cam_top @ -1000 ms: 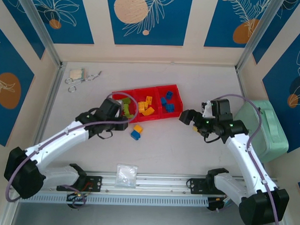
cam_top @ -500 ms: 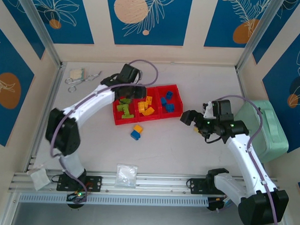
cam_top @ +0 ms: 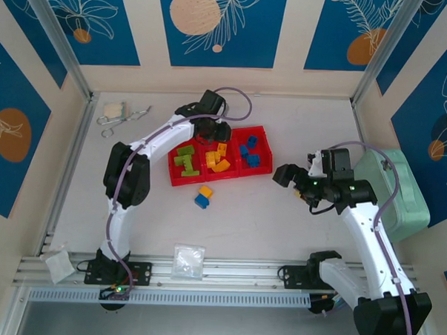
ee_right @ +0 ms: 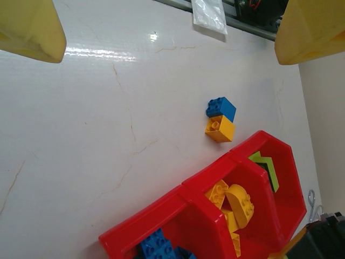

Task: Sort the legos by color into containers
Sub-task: Place the lego in the container.

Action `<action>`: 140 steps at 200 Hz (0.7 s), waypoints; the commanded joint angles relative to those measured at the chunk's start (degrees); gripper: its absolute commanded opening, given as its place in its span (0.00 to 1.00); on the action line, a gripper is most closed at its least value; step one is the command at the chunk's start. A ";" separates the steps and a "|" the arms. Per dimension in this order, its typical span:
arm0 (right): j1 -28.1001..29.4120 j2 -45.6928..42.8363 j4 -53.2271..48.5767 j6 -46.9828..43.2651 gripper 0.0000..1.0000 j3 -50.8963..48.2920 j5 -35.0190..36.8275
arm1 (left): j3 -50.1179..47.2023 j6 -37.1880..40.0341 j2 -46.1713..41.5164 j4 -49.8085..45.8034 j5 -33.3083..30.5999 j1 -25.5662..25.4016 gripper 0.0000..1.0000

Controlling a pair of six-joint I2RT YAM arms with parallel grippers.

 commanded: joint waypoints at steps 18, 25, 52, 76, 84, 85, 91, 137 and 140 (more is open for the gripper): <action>0.54 2.57 -0.09 -0.32 1.00 2.22 -1.10 | 1.08 1.92 -0.13 -2.28 0.13 0.39 0.15; 1.01 2.97 0.14 -0.15 1.00 2.38 -1.30 | 1.16 2.02 -0.07 -2.72 0.14 0.43 0.18; 3.45 3.30 0.79 0.90 1.00 2.32 0.07 | 0.43 2.64 -0.63 -3.85 0.04 0.38 0.26; 4.69 3.24 0.70 1.36 1.00 1.89 0.71 | -1.37 2.73 -2.06 -3.06 -0.09 0.41 0.31; 4.79 3.19 0.62 1.47 1.00 1.79 0.93 | -1.63 2.73 -2.39 -2.97 0.01 0.38 0.32; 4.76 3.19 0.58 1.51 1.00 1.83 0.96 | -1.64 2.73 -2.41 -3.01 0.00 0.37 0.32; 4.80 3.18 0.45 1.55 1.00 1.78 0.98 | -1.64 2.65 -2.59 -3.05 0.04 0.39 0.33; 4.87 2.16 0.35 1.59 1.00 1.09 1.18 | -2.18 2.60 -4.99 -3.68 -0.14 0.20 0.51; 4.87 2.16 0.36 1.65 1.00 1.00 1.12 | -2.27 2.64 -5.30 -3.67 -0.22 0.27 0.52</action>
